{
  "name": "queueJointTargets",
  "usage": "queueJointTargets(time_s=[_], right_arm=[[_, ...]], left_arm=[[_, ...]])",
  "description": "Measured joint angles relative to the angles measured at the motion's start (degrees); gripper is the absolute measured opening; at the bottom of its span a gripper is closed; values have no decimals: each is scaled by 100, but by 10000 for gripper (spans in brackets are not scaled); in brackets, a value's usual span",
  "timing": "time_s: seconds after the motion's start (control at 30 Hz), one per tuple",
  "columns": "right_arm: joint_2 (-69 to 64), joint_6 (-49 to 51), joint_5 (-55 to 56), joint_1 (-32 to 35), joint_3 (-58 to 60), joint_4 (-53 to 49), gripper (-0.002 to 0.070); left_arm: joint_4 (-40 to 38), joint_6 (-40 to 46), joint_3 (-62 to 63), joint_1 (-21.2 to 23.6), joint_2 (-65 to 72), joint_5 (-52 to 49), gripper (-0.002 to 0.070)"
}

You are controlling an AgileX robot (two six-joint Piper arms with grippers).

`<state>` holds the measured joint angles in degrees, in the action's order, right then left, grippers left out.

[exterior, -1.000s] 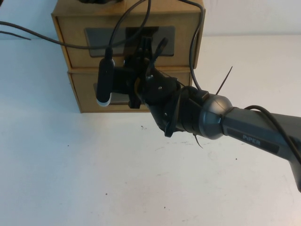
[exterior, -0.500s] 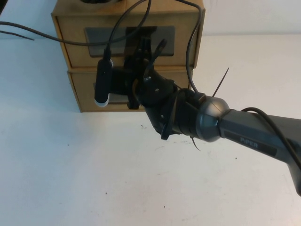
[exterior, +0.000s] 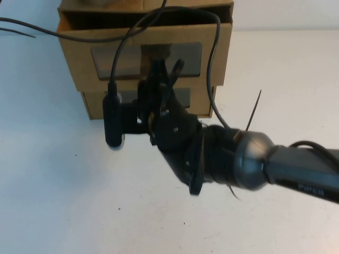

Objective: Open the shoe box
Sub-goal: 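Pull the top drawer of the cardboard box fully open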

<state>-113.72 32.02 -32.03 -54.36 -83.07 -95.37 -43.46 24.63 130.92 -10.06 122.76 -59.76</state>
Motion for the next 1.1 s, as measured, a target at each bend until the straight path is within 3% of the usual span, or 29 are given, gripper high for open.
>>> queueJointTargets(time_s=[0.43, 0.7, 1.1], right_arm=[[531, 864, -862, -1110, 1227, 75, 102], [780, 1249, -787, -1576, 1609, 389, 101], [792, 1366, -1113, -1652, 1670, 268, 101]], left_arm=[[-38, -10, 0, 32, 0, -66, -4], [-59, 0, 0, 32, 0, -31, -4], [-80, 25, 0, 32, 3, -31, -4]])
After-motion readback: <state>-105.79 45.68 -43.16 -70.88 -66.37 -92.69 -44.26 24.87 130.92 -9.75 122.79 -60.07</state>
